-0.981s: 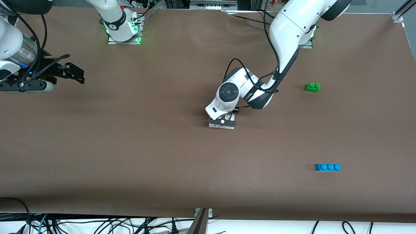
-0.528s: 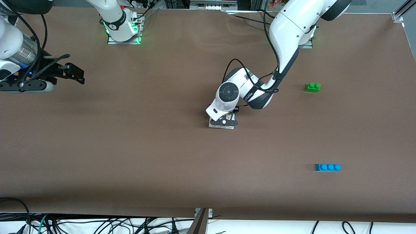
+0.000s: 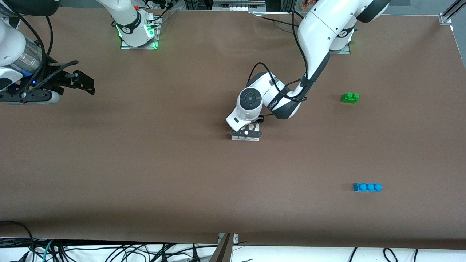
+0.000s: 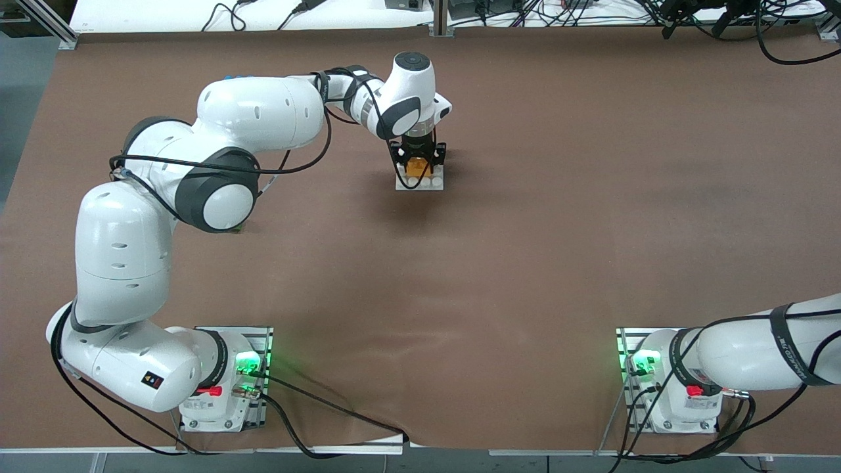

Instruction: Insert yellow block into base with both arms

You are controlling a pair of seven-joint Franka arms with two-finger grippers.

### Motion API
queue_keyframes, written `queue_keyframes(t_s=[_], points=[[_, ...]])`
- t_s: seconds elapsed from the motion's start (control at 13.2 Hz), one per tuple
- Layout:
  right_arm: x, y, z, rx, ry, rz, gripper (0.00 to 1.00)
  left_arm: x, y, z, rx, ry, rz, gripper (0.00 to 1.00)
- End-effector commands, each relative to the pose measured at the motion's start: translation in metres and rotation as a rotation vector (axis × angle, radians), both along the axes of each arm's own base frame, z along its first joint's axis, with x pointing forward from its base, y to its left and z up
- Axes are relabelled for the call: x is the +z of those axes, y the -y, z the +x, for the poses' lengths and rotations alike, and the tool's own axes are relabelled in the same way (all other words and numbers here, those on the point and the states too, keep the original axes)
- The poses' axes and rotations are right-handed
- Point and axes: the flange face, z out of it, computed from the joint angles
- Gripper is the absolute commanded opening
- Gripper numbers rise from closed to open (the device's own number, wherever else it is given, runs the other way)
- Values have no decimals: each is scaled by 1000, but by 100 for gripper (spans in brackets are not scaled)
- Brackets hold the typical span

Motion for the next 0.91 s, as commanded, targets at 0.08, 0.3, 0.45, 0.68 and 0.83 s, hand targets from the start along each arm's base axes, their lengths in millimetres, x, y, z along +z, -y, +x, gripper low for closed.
queue_keyframes(t_s=[0.08, 0.3, 0.45, 0.68, 0.83], points=[[6, -16, 1, 32, 12, 14, 100, -12, 4, -3, 16, -15, 2, 20], [6, -15, 1, 30, 12, 14, 100, -18, 3, -5, -1, -20, 10, 21], [6, -15, 1, 30, 12, 14, 100, -20, 2, -4, -10, -13, 15, 22], [6, -14, 1, 30, 12, 14, 100, -20, 2, -4, 0, -10, 19, 29], [5, -13, 1, 29, 10, 14, 100, -23, 1, -4, 4, -13, 21, 28]])
